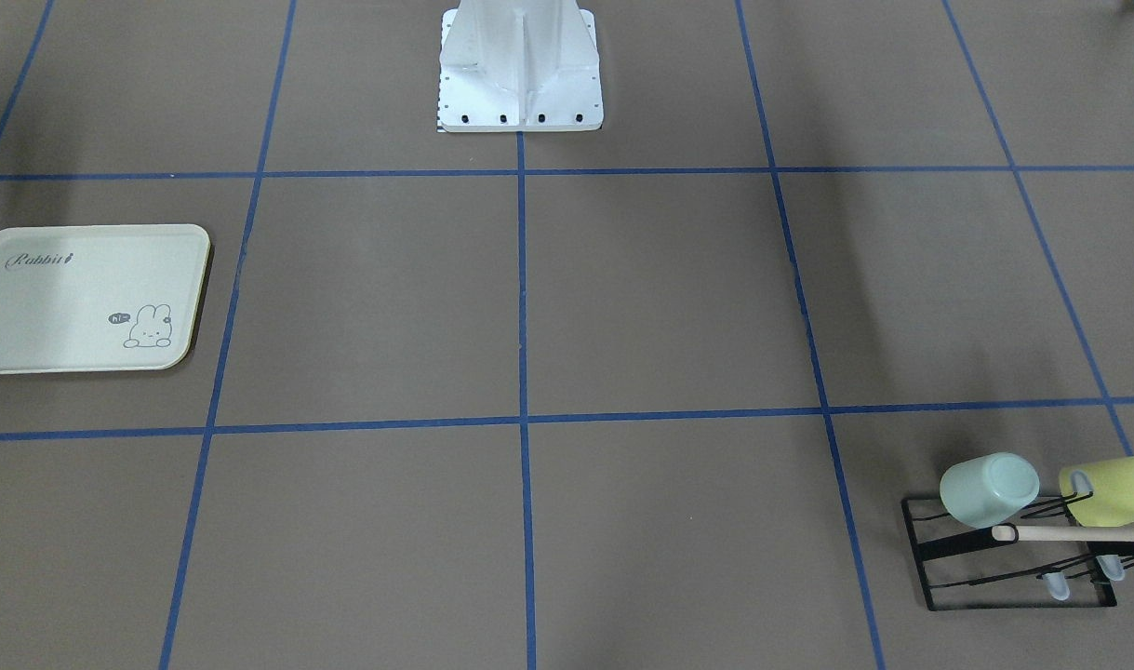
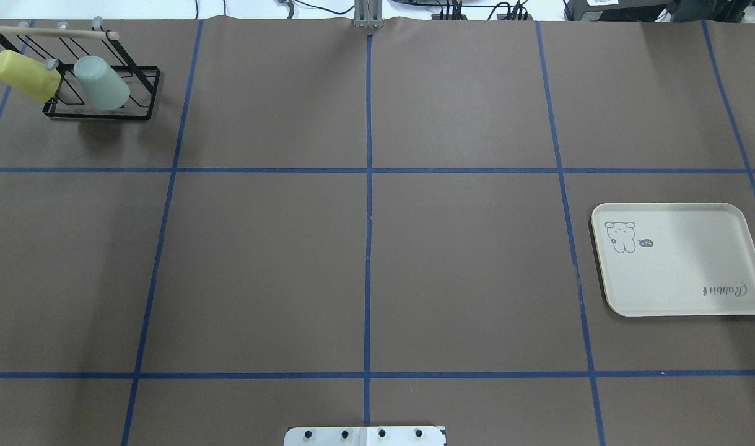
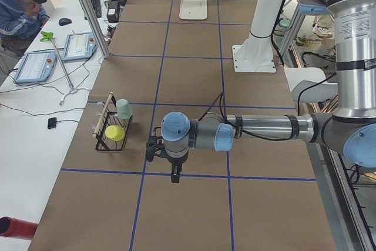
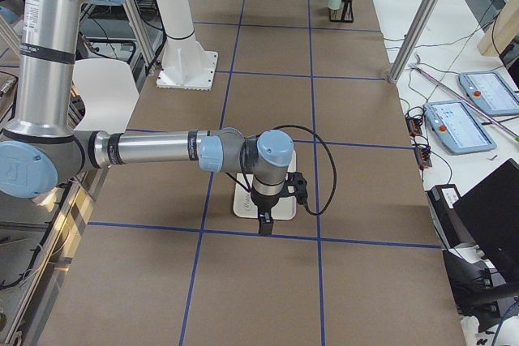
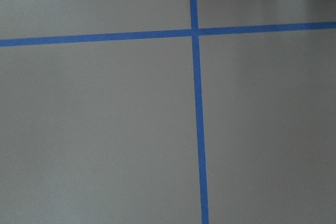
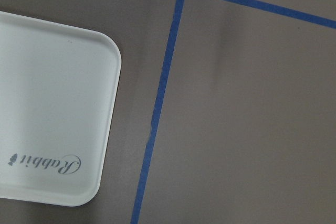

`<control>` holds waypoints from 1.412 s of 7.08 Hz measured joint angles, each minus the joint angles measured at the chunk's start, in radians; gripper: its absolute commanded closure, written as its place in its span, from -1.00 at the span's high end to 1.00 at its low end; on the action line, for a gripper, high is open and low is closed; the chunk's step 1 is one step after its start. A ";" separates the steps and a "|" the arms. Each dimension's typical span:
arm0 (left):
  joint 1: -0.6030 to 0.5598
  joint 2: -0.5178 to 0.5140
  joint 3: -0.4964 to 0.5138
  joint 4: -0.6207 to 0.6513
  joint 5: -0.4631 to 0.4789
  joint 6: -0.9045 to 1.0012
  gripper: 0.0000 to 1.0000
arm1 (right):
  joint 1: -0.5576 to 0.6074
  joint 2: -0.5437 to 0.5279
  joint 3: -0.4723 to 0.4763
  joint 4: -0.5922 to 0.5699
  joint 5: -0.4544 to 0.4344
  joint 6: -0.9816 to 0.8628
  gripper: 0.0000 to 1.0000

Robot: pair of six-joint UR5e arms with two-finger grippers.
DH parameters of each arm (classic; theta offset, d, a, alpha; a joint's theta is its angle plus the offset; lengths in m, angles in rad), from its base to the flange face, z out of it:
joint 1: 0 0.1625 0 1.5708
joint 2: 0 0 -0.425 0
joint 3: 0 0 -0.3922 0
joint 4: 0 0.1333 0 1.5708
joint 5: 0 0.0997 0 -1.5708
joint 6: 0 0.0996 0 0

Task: Left arm grabs green cup and hands to right arm on tray

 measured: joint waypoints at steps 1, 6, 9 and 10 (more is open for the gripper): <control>0.000 0.001 -0.002 0.000 -0.001 0.000 1.00 | 0.000 0.001 0.000 0.000 0.000 0.001 1.00; 0.001 -0.002 -0.053 -0.002 0.000 -0.007 1.00 | -0.002 0.043 0.058 0.001 0.006 0.013 1.00; 0.002 -0.134 -0.064 -0.066 0.009 -0.009 1.00 | -0.001 0.156 0.121 0.017 0.000 0.013 1.00; 0.003 -0.191 -0.053 -0.100 0.016 -0.008 1.00 | -0.001 0.181 0.119 0.043 -0.001 0.017 1.00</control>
